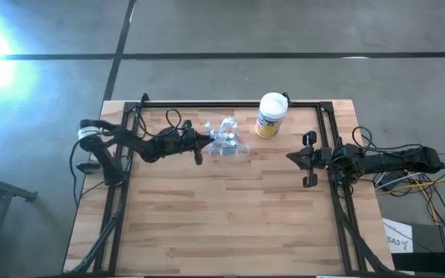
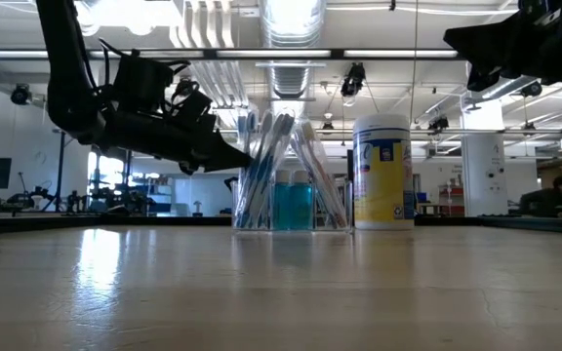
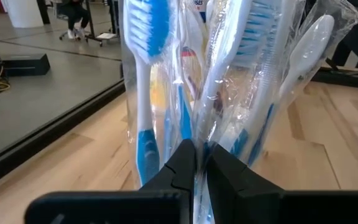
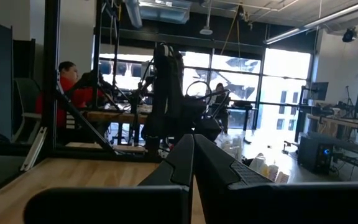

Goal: Pick & Place toothbrushing station
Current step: Put the blue toothbrush into the transparent organizer, then return to Home Position

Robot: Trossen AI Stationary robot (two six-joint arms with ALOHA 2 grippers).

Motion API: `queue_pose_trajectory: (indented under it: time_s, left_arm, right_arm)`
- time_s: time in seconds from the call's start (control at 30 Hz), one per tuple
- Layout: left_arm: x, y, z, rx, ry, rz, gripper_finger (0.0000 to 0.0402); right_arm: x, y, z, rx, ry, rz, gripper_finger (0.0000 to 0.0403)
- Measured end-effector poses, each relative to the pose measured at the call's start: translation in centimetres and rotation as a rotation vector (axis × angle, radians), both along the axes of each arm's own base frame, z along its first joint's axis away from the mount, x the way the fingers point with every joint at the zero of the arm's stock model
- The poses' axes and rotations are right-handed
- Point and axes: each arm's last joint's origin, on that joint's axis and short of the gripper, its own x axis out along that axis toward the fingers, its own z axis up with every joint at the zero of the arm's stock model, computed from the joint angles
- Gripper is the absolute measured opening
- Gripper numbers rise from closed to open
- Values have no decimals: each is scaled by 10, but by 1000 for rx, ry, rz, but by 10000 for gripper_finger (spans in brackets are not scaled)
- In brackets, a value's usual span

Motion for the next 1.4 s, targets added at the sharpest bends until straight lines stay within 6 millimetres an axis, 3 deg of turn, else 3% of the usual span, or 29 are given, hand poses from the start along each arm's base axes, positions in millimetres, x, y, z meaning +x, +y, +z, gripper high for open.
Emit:
queue_pose_trajectory:
  time_s: [0.27,0.43,0.8,1.1,1.4]
  left_arm:
    - [0,0,-1,-1,9,1,33]
    - [-2,0,-5,-41,40,14,87]
    - [-4,-2,14,-14,-42,-21,192]
    - [-18,-9,35,-29,-17,-67,202]
    - [-50,-25,63,16,84,-218,202]
  right_arm:
    - [0,0,0,0,0,-1,8]
    - [0,0,0,0,0,0,8]
    - [0,0,-1,-2,7,-1,8]
    - [0,0,-1,-3,9,-2,8]
    - [0,0,-1,45,6,10,8]
